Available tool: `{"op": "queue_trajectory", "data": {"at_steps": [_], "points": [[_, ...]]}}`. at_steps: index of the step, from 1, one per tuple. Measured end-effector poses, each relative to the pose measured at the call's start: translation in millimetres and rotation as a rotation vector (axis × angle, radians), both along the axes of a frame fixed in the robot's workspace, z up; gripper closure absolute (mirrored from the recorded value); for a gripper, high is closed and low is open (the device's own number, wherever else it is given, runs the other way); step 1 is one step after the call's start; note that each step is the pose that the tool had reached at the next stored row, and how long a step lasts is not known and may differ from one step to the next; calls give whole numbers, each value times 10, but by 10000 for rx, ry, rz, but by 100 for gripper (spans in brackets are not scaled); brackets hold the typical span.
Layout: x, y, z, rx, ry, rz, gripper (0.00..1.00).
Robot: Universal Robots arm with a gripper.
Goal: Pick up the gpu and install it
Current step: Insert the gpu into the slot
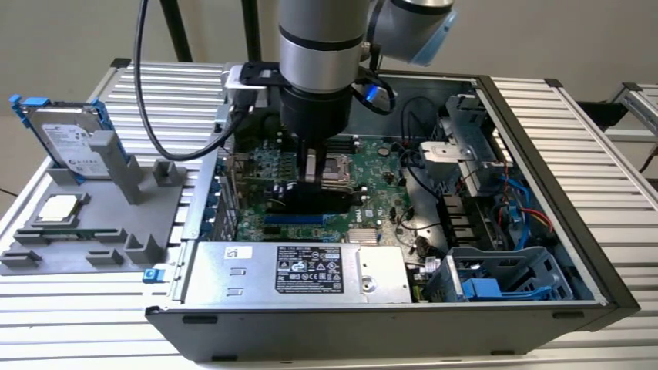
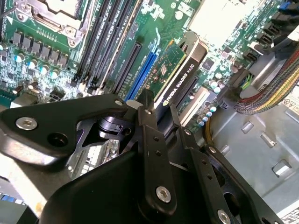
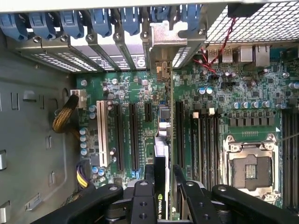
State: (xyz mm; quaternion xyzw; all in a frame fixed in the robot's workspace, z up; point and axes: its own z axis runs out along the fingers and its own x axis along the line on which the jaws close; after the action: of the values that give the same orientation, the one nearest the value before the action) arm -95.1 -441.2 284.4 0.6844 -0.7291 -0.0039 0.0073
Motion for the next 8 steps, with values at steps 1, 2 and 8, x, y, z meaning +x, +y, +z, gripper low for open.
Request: {"op": "queue_trajectory", "data": {"at_steps": [1, 2, 8], "points": [[-1, 0, -5, -1, 0, 1, 100], [-4, 0, -10, -3, 0, 2, 100], [-20, -1, -65, -6, 0, 0, 100]]}}
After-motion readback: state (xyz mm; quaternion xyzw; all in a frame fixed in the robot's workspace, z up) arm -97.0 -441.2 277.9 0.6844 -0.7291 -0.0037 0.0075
